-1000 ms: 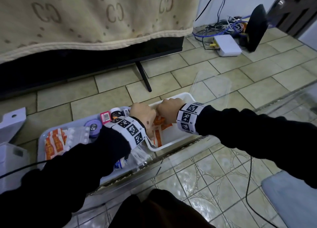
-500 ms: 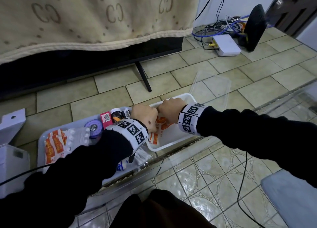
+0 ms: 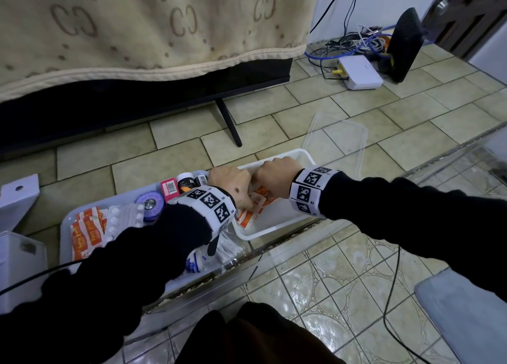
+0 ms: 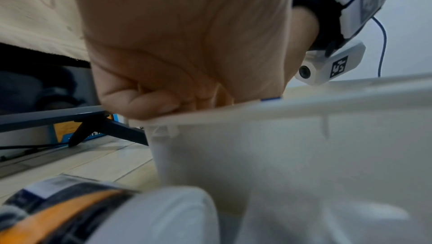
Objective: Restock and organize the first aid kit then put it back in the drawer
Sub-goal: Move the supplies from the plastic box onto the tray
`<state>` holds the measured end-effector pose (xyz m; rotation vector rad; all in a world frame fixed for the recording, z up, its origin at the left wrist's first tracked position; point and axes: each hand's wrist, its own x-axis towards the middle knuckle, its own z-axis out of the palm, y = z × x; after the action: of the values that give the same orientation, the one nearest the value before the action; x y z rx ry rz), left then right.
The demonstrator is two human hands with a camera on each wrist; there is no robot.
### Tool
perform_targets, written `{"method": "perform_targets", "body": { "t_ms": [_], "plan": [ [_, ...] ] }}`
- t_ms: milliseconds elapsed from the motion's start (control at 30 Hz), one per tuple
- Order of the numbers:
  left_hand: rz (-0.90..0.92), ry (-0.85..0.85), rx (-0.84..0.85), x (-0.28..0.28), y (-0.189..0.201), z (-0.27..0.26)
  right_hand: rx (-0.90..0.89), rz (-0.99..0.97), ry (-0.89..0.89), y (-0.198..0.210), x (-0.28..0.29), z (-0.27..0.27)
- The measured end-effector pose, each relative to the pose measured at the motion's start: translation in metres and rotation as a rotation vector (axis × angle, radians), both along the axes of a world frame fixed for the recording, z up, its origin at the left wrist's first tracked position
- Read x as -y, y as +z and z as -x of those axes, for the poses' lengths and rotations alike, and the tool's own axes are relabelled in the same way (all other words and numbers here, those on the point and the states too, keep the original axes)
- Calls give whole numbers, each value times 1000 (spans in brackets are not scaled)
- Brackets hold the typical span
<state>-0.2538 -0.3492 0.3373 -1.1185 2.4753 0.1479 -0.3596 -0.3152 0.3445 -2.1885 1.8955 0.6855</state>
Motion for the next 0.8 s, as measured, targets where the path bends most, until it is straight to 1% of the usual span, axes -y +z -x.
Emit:
{"method": "perform_targets", "body": {
  "t_ms": [100,233,333,433,600,700,800],
  "plan": [
    [6,-19,36,0,-1,1,-11,13,-15,-1,-2,1],
    [0,10,15,3,-5,0,-8,-1,-59,1,-1,2],
    [-29,28,-25,6,-8,-2,55,-43,-150,0,1,5],
    [-59,73,-72,7,-9,-2,71,-102,-212,1,3,9],
    [-192,157,-225,10,-5,-7,100,-134,-232,7,1,17],
    [-207,162,-246,10,-4,-8,130,-162,-296,4,-3,16],
    [-197,165,-264,9,-6,-8,146,-169,-297,-3,-7,5]
  ]
}}
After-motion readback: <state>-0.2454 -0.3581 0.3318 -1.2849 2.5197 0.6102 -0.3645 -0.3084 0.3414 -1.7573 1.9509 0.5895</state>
